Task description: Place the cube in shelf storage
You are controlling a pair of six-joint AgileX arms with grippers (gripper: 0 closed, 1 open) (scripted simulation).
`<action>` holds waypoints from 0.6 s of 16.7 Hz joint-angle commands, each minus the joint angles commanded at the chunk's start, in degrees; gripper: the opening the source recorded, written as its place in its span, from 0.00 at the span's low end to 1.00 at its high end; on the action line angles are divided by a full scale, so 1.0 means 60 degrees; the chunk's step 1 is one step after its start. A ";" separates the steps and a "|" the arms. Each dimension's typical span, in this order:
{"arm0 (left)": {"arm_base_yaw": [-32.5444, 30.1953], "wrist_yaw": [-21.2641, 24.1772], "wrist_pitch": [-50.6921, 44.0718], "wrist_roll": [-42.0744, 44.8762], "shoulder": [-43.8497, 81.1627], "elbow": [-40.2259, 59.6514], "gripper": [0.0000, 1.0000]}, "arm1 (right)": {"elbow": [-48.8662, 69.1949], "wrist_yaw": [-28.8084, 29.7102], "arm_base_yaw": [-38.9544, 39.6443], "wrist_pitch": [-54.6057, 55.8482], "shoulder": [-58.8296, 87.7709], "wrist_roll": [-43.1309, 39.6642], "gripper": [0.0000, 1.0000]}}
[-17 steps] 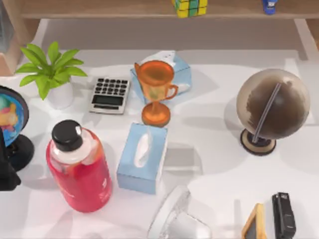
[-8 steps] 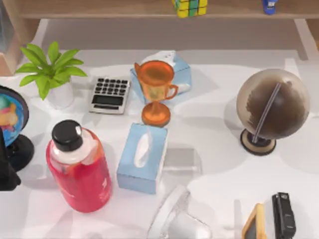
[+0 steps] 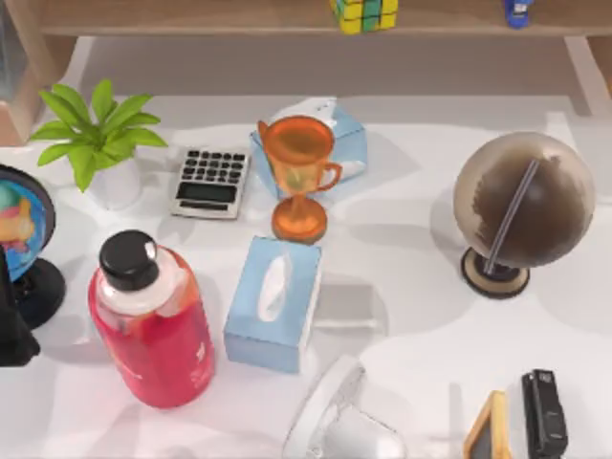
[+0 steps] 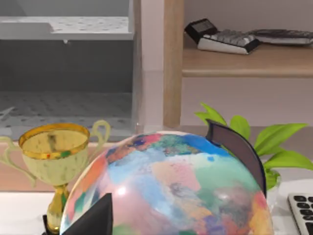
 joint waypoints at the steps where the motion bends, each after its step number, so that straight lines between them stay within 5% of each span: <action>1: 0.0000 0.0000 0.0000 0.0000 0.0000 0.0000 1.00 | 0.0133 0.0034 0.0063 -0.0087 0.0080 0.0001 0.00; 10: 0.0000 0.0000 0.0000 0.0000 0.0000 0.0000 1.00 | 0.2345 0.0826 0.0799 -0.1364 0.0980 -0.0011 0.00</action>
